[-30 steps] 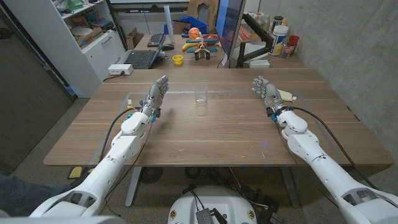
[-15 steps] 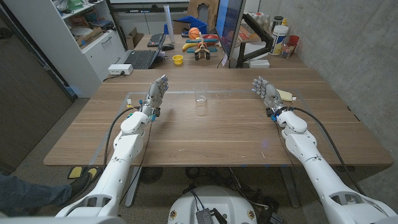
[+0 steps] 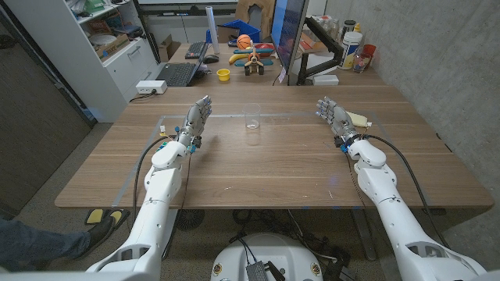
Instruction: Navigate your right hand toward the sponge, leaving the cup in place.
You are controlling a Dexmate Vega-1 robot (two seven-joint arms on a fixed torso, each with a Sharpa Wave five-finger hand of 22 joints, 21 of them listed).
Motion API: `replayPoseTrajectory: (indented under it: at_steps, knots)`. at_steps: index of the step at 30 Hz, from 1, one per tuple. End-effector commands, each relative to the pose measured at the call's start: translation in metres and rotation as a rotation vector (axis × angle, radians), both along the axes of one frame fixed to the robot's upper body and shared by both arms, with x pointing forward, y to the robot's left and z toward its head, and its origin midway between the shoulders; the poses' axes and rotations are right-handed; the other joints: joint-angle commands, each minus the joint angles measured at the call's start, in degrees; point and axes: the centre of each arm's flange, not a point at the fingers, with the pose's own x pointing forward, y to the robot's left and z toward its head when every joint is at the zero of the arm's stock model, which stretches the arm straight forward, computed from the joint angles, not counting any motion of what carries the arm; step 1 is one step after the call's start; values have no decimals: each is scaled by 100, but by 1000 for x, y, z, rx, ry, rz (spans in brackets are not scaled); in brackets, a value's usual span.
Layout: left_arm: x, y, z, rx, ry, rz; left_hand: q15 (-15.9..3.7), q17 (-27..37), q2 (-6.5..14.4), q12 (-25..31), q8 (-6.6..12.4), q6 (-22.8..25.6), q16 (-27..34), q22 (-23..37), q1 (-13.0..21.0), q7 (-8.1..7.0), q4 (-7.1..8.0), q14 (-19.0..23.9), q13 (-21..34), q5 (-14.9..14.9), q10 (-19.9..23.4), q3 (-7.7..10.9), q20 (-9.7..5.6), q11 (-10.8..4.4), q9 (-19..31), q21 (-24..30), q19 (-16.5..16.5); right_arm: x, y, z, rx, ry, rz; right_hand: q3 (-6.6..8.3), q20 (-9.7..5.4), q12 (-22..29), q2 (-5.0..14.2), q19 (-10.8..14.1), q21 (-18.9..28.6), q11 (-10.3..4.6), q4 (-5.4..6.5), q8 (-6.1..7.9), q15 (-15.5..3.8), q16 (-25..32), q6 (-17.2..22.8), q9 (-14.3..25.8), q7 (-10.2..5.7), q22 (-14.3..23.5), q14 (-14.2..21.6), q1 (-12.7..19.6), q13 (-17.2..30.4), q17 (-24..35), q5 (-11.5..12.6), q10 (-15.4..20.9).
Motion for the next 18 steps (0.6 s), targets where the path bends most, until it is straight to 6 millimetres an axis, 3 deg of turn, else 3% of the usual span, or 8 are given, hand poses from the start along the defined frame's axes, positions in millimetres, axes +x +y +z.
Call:
replayPoseTrajectory:
  at_steps: [1, 18]
  knots:
    - [0, -1, -1, 5, 9, 2, -2, 28, 22, 29, 31, 52, 32, 29, 63, 24, -10, -54, 19, 18, -17, 8, -130, 0, 18, -31, -250, 0, 1, 2, -20, -22, -5, -13, -95, 0, 6, 64, -24, -10, -12, 14, -11, 52, 25, 10, -25, 25, 73, 65, 10, 17, 20, 54]
    - [-4, 1, 1, 11, 5, 14, -12, 20, 90, 33, 48, 126, 27, 29, 144, 22, -55, -49, 17, 6, -5, 26, -125, -10, 19, -66, -231, 0, 1, 8, -53, -39, -32, -42, -114, 3, -10, 121, -68, -57, -41, 22, -50, 48, 52, 11, -92, 24, 86, 82, 11, 7, 23, 84]
